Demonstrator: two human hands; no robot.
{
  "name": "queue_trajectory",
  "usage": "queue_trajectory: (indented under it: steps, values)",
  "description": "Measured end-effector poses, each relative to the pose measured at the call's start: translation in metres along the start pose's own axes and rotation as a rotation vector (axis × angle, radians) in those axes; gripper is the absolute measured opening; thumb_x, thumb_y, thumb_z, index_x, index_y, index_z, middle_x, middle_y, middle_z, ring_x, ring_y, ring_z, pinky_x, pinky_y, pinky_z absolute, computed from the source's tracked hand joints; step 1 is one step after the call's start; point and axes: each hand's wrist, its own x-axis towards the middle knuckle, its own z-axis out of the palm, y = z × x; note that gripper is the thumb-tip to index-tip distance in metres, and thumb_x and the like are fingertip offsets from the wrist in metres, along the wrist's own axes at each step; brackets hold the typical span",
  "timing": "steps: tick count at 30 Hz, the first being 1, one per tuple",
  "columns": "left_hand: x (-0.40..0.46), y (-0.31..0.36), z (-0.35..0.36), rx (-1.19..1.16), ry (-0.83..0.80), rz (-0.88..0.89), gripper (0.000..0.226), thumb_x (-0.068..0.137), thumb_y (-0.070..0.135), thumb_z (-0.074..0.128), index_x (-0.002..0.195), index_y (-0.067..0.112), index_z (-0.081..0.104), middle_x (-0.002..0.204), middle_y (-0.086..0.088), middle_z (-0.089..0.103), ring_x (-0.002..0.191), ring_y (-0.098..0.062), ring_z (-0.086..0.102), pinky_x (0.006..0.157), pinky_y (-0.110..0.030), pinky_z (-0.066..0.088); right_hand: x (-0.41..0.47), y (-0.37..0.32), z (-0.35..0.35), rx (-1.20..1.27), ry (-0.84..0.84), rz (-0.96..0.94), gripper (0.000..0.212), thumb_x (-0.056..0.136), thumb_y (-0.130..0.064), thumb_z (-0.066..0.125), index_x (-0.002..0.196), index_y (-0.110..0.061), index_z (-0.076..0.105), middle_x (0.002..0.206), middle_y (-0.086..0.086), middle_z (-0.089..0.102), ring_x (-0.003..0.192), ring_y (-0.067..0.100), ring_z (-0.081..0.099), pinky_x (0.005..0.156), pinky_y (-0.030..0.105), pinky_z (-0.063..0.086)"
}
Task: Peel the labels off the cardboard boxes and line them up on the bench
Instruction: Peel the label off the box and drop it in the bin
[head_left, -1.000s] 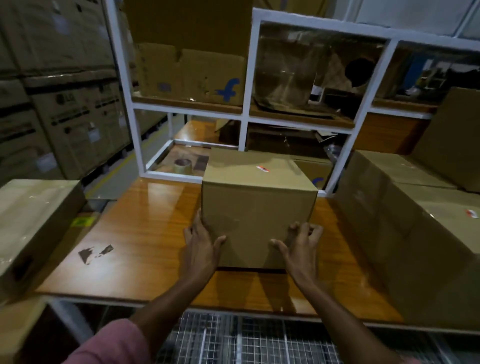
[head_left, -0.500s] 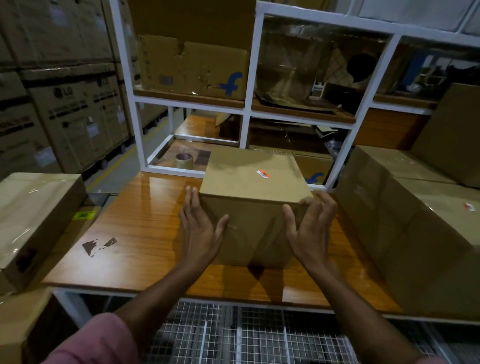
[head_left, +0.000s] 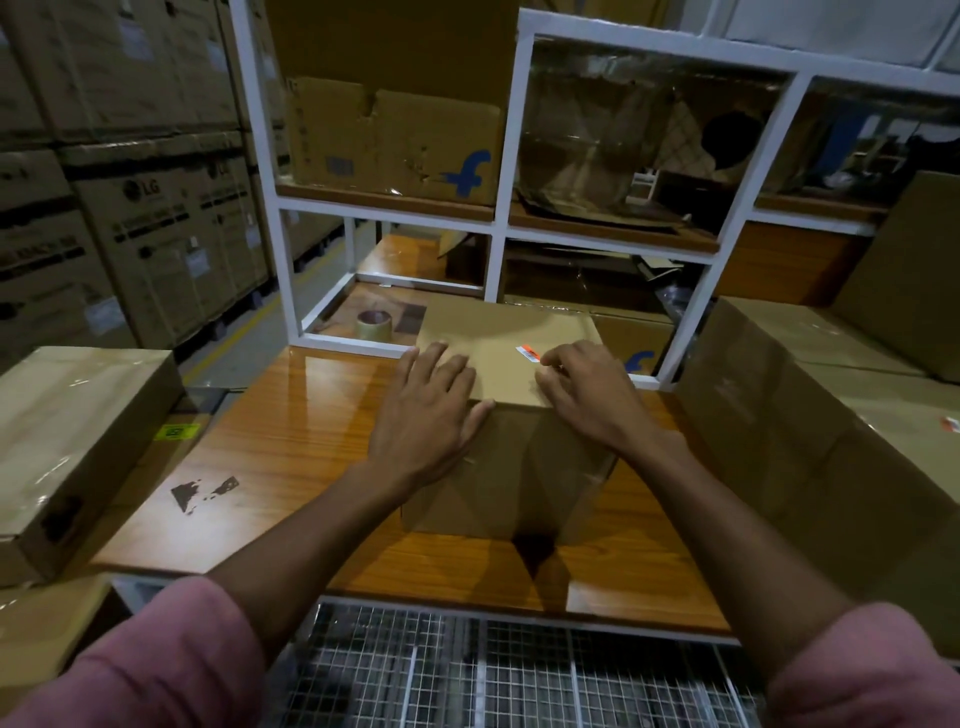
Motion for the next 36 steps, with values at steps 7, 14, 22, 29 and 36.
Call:
queue_trajectory:
  steps: [7, 14, 22, 29, 36]
  values:
    - [0.052, 0.006, -0.014, -0.048, -0.097, -0.014, 0.049, 0.107, 0.042, 0.031, 0.125, 0.010, 0.064, 0.144, -0.012, 0.057, 0.143, -0.030, 0.037, 0.118, -0.045, 0.030, 0.038, -0.001, -0.002, 0.024, -0.021, 0.008, 0.023, 0.102, -0.019, 0.050, 0.121, -0.019, 0.064, 0.122, 0.005, 0.061, 0.111, 0.023, 0.057, 0.092, 0.042, 0.051]
    - [0.088, 0.008, 0.005, -0.185, -0.262, -0.066, 0.045, 0.106, 0.037, 0.038, 0.143, 0.013, 0.049, 0.154, -0.009, 0.045, 0.143, -0.026, 0.033, 0.118, -0.043, 0.030, 0.057, 0.007, 0.007, -0.063, -0.129, 0.088, 0.037, 0.104, -0.029, 0.044, 0.139, -0.026, 0.058, 0.126, 0.006, 0.051, 0.112, 0.028, 0.056, 0.085, 0.042, 0.047]
    - [0.084, 0.009, 0.008, -0.170, -0.240, -0.099, 0.041, 0.103, 0.036, 0.040, 0.131, 0.014, 0.060, 0.137, -0.007, 0.061, 0.127, -0.024, 0.049, 0.108, -0.042, 0.043, 0.054, 0.012, 0.010, -0.034, -0.067, 0.055, 0.029, 0.104, -0.028, 0.048, 0.127, -0.030, 0.066, 0.109, -0.002, 0.047, 0.095, 0.016, 0.047, 0.071, 0.031, 0.032]
    - [0.083, 0.010, 0.008, -0.166, -0.209, -0.096, 0.040, 0.103, 0.036, 0.038, 0.129, 0.014, 0.060, 0.133, -0.007, 0.063, 0.122, -0.024, 0.051, 0.103, -0.042, 0.045, 0.058, 0.012, 0.011, 0.013, -0.048, 0.079, 0.024, 0.100, -0.032, 0.052, 0.115, -0.032, 0.070, 0.110, -0.002, 0.052, 0.096, 0.015, 0.050, 0.073, 0.032, 0.034]
    - [0.083, 0.010, 0.006, -0.173, -0.207, -0.089, 0.040, 0.103, 0.038, 0.038, 0.128, 0.015, 0.060, 0.133, -0.007, 0.062, 0.122, -0.024, 0.050, 0.102, -0.042, 0.044, 0.075, 0.013, 0.011, 0.083, -0.074, 0.165, 0.011, 0.096, -0.039, 0.064, 0.098, -0.036, 0.074, 0.102, -0.013, 0.062, 0.097, 0.009, 0.052, 0.074, 0.033, 0.036]
